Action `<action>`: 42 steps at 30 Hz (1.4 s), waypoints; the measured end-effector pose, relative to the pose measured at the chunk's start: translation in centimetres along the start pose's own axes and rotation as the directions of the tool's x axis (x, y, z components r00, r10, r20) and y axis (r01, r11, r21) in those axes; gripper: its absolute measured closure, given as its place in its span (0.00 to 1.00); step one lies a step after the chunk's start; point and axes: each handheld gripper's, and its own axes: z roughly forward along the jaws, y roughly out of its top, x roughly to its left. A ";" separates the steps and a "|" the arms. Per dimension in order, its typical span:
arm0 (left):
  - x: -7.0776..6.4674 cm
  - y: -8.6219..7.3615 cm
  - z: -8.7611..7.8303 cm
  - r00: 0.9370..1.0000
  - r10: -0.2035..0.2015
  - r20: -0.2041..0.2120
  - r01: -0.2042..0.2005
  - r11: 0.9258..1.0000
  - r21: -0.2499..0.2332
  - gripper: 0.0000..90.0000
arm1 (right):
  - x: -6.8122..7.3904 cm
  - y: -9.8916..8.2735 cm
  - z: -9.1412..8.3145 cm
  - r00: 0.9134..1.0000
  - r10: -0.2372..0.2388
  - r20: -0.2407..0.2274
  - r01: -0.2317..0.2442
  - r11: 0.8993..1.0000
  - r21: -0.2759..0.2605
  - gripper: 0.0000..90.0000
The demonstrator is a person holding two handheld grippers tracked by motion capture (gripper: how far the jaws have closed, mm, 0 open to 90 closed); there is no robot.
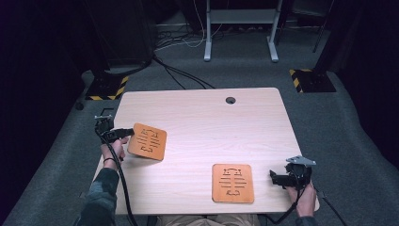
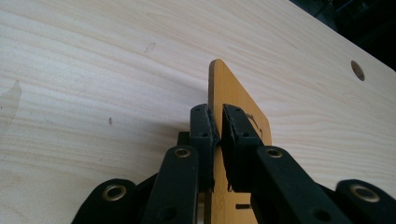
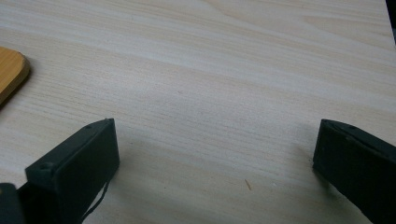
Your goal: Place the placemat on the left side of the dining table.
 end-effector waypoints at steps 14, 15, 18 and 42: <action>1.0 -0.5 0.3 0.999 0.009 -0.044 -0.009 1.000 -0.005 1.00 | 0.0 0.0 0.0 1.000 0.000 0.000 0.000 1.000 0.000 0.00; 1.0 -0.5 0.4 0.999 0.008 -0.040 -0.008 1.000 -0.005 1.00 | 0.0 0.0 0.0 1.000 0.000 0.000 0.000 1.000 0.000 0.00; 1.0 -0.5 0.5 0.999 0.016 -0.045 -0.016 1.000 0.001 1.00 | 0.0 0.0 0.0 1.000 0.000 0.000 0.000 1.000 0.000 0.00; -1.7 -3.4 -0.5 0.935 0.313 -0.170 -0.315 0.949 0.016 0.27 | 0.0 0.0 0.0 1.000 0.000 0.000 0.000 1.000 0.000 0.00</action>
